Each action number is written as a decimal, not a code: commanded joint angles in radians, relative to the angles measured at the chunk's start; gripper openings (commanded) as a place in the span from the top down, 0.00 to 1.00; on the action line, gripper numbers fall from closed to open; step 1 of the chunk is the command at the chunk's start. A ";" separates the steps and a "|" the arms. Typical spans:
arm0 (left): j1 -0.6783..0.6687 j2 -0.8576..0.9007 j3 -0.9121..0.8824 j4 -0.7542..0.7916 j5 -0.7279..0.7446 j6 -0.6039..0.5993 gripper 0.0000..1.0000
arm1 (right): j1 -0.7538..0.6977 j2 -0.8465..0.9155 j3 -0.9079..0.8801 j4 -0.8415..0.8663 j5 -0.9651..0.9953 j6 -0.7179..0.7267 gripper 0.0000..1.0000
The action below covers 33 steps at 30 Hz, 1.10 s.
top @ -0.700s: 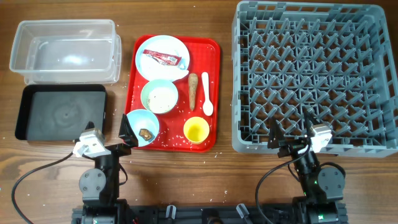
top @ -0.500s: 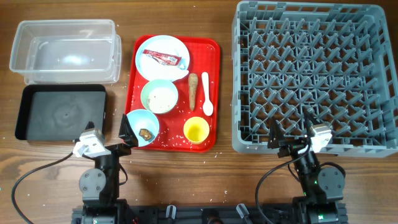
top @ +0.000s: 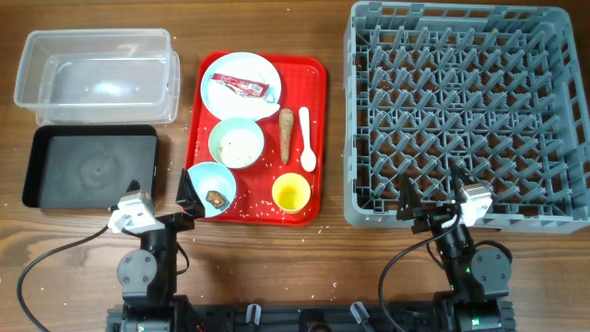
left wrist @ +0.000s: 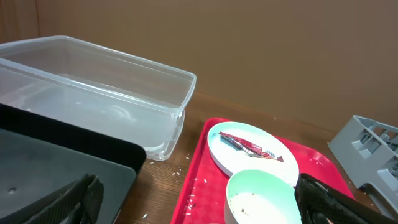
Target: Sort waste into correct bins and load items into the dishwasher rack
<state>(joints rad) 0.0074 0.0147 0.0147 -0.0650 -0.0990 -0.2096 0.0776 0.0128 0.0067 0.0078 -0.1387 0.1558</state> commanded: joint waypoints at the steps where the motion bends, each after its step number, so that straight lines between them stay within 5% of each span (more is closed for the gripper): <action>1: 0.002 0.000 -0.009 0.002 -0.002 0.023 0.00 | -0.004 0.001 -0.002 0.003 -0.016 0.007 0.00; 25: 0.002 0.000 -0.009 0.005 0.005 0.022 0.00 | -0.004 0.001 -0.002 0.015 -0.021 0.003 0.00; 33: 0.002 0.000 -0.009 0.034 0.111 0.012 0.00 | -0.004 0.001 -0.001 0.095 -0.045 0.001 0.00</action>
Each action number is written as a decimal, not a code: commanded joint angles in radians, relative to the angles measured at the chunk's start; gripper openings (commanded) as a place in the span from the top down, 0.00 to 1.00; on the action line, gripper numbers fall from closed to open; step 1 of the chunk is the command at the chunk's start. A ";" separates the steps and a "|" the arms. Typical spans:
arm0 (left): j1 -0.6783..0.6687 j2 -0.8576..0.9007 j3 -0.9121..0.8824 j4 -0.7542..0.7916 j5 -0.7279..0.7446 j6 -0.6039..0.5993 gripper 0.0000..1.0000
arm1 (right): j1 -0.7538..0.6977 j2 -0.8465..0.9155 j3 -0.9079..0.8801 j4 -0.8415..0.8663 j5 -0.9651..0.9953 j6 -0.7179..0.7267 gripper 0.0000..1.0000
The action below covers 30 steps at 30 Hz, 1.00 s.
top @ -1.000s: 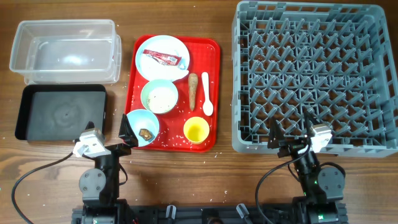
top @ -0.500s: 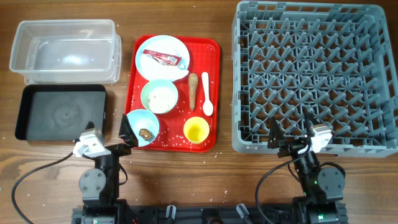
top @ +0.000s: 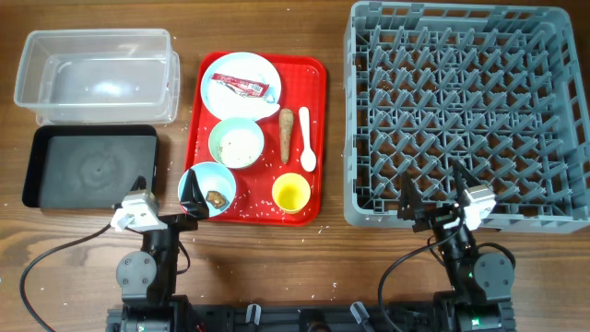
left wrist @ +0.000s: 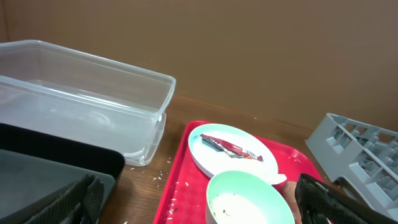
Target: Sort waste into correct bins and load items into the dishwasher rack
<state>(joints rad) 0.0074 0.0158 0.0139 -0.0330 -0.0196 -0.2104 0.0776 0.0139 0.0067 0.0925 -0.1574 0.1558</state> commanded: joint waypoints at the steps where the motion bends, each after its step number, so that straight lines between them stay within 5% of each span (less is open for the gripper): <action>1: 0.002 -0.002 -0.008 -0.002 0.032 0.013 0.00 | -0.004 0.000 -0.001 0.012 -0.028 0.001 0.00; 17: 0.002 -0.002 -0.006 0.034 0.031 0.013 0.00 | -0.004 0.026 0.116 -0.081 -0.103 -0.135 0.00; 30: 0.002 0.065 0.114 -0.032 0.030 0.028 0.00 | -0.004 0.295 0.379 -0.212 -0.145 -0.249 0.01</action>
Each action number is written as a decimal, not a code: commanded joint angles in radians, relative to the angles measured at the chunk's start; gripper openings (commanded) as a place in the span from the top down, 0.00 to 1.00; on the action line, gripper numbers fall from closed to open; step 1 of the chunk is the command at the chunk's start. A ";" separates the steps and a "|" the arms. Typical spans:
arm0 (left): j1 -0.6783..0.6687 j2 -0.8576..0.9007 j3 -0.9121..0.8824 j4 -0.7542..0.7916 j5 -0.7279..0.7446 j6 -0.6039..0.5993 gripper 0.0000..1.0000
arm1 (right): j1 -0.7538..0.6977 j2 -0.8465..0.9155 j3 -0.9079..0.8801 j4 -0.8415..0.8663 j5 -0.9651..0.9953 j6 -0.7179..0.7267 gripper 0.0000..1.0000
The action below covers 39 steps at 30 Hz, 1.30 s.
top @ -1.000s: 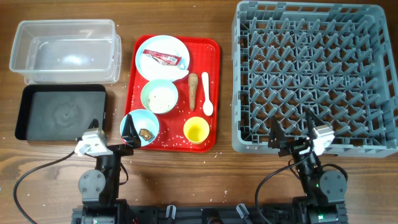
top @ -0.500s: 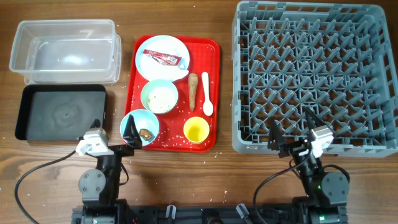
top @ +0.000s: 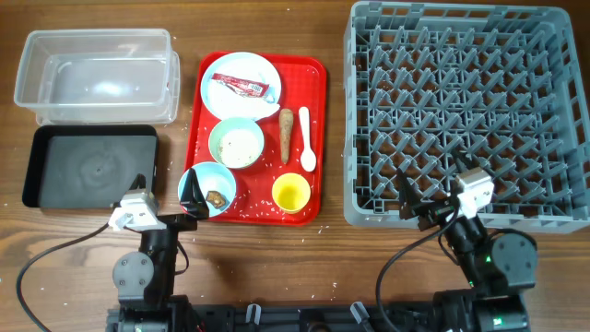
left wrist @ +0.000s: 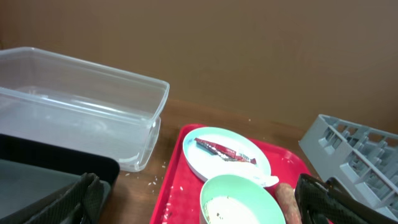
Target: Sort waste into correct bins and load items into the dishwasher rack
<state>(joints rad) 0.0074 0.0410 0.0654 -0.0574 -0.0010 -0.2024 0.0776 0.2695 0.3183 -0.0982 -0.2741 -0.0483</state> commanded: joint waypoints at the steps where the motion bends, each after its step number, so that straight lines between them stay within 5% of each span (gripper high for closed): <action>1: 0.002 0.073 0.087 -0.010 0.011 0.020 0.00 | -0.004 0.062 0.093 -0.043 -0.033 -0.065 0.00; 9: 0.002 0.445 0.401 -0.055 0.012 0.020 0.00 | -0.004 0.119 0.235 -0.213 -0.042 -0.084 0.00; 16: 0.002 0.839 0.850 -0.395 0.023 0.047 0.00 | -0.004 0.121 0.266 -0.288 -0.042 -0.079 0.00; 21: 0.001 1.077 1.108 -0.631 0.098 0.068 0.00 | -0.004 0.246 0.450 -0.466 -0.042 -0.071 0.00; 26: 0.001 1.155 1.127 -0.658 0.116 0.064 0.00 | -0.004 0.473 0.706 -0.668 -0.041 -0.047 0.00; 39: 0.001 1.165 1.127 -0.676 0.202 0.068 0.00 | -0.004 0.579 0.713 -0.772 -0.042 0.084 0.00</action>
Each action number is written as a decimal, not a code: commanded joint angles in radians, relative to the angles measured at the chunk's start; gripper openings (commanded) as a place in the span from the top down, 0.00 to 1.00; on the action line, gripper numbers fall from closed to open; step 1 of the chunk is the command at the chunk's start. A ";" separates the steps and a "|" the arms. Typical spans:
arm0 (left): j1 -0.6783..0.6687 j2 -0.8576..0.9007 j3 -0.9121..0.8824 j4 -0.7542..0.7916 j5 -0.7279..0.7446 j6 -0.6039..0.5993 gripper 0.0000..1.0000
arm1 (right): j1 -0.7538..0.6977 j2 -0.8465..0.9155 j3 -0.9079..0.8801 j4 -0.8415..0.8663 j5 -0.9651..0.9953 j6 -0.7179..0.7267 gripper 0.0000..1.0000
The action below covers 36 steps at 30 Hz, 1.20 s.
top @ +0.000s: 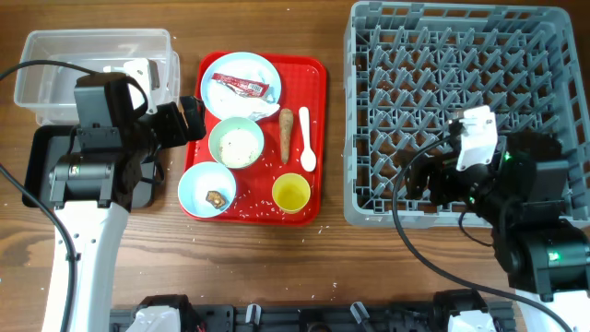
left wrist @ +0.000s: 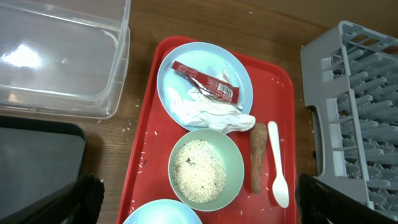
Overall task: Sort waste into correct bins and load items into the dishwasher rack
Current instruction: 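Reach the left gripper to the mint rice bowl and grasp its rim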
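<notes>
A red tray (top: 198, 138) holds a pale plate (left wrist: 186, 71) with a red wrapper (left wrist: 205, 84) and a crumpled tissue (left wrist: 214, 117). It also holds a green bowl of rice (left wrist: 205, 169), a blue bowl (top: 207, 189) with a brown scrap, a yellow cup (top: 291, 194), a brown root-like stick (left wrist: 259, 155) and a white spoon (left wrist: 277, 165). My left gripper (top: 189, 117) hangs open above the tray's left edge and holds nothing. My right gripper (top: 422, 177) is over the front left of the grey dishwasher rack (top: 461, 83), fingers apart and empty.
A clear plastic bin (top: 55, 65) stands at the back left, with a black bin (top: 41, 161) in front of it, partly under my left arm. Grains of rice lie scattered on the tray and the wood. The rack fills the right half of the table.
Both arms stood folded low at the table's front edge. Now both are raised: the left gripper looks down on the tray from its left side, and the right is over the rack's front left.
Over the three earlier moments both arms stayed at the front edge with open grippers, and the left wrist view turned slightly to the right. Nothing on the tray moved. Now both arms are up over the table, still empty.
</notes>
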<state>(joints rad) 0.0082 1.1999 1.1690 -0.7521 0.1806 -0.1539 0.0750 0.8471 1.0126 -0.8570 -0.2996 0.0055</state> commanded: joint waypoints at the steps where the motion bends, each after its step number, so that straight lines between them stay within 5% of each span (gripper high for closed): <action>1: 0.000 0.015 0.023 0.034 0.021 0.020 0.00 | -0.002 0.002 0.019 -0.017 -0.017 0.030 0.00; 8: -0.072 0.228 0.105 0.060 0.009 0.020 0.02 | -0.002 0.002 0.019 0.028 -0.016 0.024 0.00; 12: -0.208 0.356 0.138 0.059 -0.095 -0.051 0.23 | -0.002 0.002 0.018 0.014 -0.016 0.024 0.00; 18: -0.333 0.550 0.138 0.055 -0.149 -0.217 0.34 | -0.002 0.002 0.014 -0.009 -0.016 0.024 0.00; 24: -0.418 0.589 0.138 0.052 -0.270 -0.252 0.45 | -0.002 0.015 0.013 -0.028 -0.016 0.024 0.00; 36: -0.439 0.707 0.138 0.071 -0.283 -0.243 0.61 | -0.002 0.119 0.013 -0.034 -0.016 0.024 0.00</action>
<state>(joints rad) -0.4236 1.8778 1.2915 -0.6861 -0.0856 -0.3916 0.0750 0.9451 1.0126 -0.8913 -0.2996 0.0223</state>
